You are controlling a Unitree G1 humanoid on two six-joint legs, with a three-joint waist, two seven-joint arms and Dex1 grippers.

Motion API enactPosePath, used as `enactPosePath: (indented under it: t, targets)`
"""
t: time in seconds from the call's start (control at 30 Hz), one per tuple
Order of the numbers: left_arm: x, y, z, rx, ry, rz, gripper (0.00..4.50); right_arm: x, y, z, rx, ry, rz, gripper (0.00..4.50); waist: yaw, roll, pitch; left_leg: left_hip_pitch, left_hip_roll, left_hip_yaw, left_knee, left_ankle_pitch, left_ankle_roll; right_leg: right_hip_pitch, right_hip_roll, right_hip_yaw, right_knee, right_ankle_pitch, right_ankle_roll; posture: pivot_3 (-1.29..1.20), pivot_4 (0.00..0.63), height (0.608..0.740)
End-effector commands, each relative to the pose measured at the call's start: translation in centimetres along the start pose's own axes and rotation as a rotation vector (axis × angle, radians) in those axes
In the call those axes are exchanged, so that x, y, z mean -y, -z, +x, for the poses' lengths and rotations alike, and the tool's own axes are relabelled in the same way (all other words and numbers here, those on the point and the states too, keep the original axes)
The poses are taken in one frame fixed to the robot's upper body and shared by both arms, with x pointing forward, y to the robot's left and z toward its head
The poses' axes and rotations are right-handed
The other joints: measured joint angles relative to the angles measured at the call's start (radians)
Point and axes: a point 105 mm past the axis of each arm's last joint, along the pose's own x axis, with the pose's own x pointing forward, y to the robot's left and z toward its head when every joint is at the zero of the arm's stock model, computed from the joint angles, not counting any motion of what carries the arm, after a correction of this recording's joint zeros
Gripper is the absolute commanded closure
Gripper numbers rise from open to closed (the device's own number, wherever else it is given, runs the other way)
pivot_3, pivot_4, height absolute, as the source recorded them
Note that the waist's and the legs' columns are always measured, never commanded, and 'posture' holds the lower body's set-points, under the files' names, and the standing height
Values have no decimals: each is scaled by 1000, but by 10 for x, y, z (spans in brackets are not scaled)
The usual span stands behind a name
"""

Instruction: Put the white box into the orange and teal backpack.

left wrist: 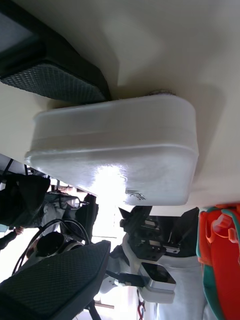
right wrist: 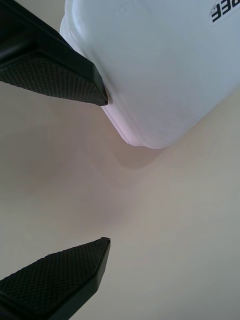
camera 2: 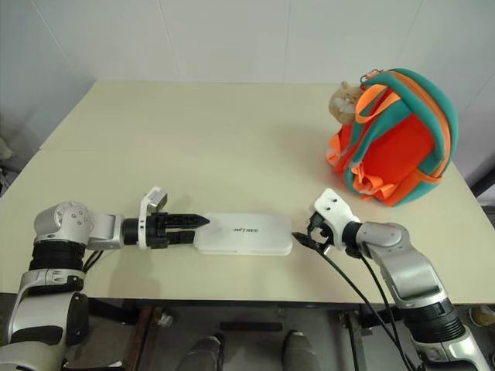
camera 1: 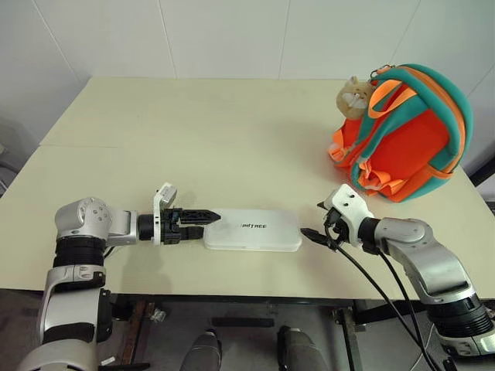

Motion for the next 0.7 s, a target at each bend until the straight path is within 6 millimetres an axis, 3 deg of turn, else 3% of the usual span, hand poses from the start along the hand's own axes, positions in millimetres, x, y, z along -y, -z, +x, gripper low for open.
enactPosePath:
  t: [0.03,0.13,0.23,0.47,0.7]
  targets:
    - [-17,9,9,-29,-69,-46,0,0,-13,0,39,7,-28,30,6,0,0,0,0,0,0,0,0,0,0,0,0,0,0,0,150,740]
    - [-19,7,13,-12,-71,-26,0,0,-12,-1,39,6,-29,30,11,0,0,0,0,0,1,0,0,1,0,0,0,0,-1,0,150,740]
    - [-21,5,14,2,-75,-19,562,1,-12,-1,37,7,-30,0,10,0,0,0,0,0,2,0,0,1,0,0,-1,0,-3,0,150,740]
    - [-21,8,15,-21,-84,4,2750,2,-11,-3,33,14,-33,0,6,0,-1,-1,0,1,2,0,0,1,0,0,-2,0,-5,0,150,740]
    - [-21,3,13,-6,-87,18,3050,4,-11,-6,34,24,-32,0,6,-2,-1,-1,0,1,2,0,0,1,0,0,-2,0,-5,0,150,740]
